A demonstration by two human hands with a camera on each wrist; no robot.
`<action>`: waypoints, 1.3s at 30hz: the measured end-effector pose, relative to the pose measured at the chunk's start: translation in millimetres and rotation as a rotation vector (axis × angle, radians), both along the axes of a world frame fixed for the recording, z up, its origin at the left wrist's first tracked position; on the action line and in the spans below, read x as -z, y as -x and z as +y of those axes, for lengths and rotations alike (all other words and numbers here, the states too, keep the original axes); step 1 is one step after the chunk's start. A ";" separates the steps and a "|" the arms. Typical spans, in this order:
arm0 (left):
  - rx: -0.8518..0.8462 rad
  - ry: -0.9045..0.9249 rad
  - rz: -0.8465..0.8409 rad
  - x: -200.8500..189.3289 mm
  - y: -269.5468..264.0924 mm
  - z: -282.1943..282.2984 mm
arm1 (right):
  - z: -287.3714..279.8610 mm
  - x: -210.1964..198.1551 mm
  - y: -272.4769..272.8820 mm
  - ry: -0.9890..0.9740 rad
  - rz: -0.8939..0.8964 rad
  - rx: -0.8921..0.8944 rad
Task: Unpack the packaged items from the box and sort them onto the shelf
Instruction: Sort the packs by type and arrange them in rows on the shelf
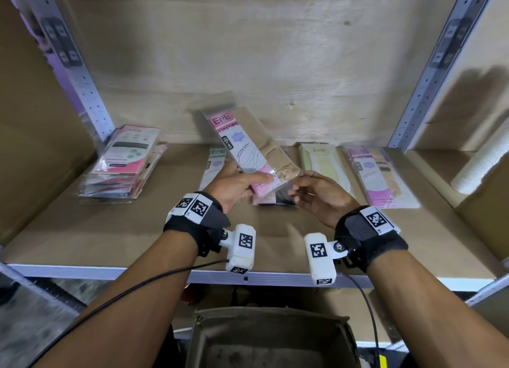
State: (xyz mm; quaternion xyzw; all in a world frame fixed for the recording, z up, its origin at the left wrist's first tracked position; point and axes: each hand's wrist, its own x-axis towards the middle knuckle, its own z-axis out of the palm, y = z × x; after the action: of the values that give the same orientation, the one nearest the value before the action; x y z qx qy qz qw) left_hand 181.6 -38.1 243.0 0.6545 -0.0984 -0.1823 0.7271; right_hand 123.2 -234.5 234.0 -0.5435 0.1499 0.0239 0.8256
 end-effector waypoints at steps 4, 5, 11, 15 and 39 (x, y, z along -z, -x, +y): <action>0.029 -0.062 -0.047 -1.0 4.5 -1.3 | -6.7 -3.7 -1.6 -0.180 -0.001 0.009; 0.046 -0.072 -0.062 -1.0 4.9 -1.4 | -8.3 -5.0 -1.4 -0.194 -0.006 -0.001; 0.169 -0.156 -0.067 -1.6 4.6 -1.7 | -12.8 -7.8 0.8 -0.017 -0.031 -0.012; 0.260 -0.224 -0.063 -0.3 6.2 -3.9 | -15.1 -5.2 6.6 0.158 -0.059 -0.015; -0.023 -0.500 -0.329 4.1 15.7 -51.1 | -54.1 -14.6 15.0 0.550 0.031 0.054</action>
State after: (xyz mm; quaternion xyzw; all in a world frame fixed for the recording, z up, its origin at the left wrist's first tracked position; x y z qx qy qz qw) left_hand 165.8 -89.2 238.9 0.8352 -0.1597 -0.0843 0.5195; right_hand 108.2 -288.6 248.6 -0.7428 0.1780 -0.0315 0.6447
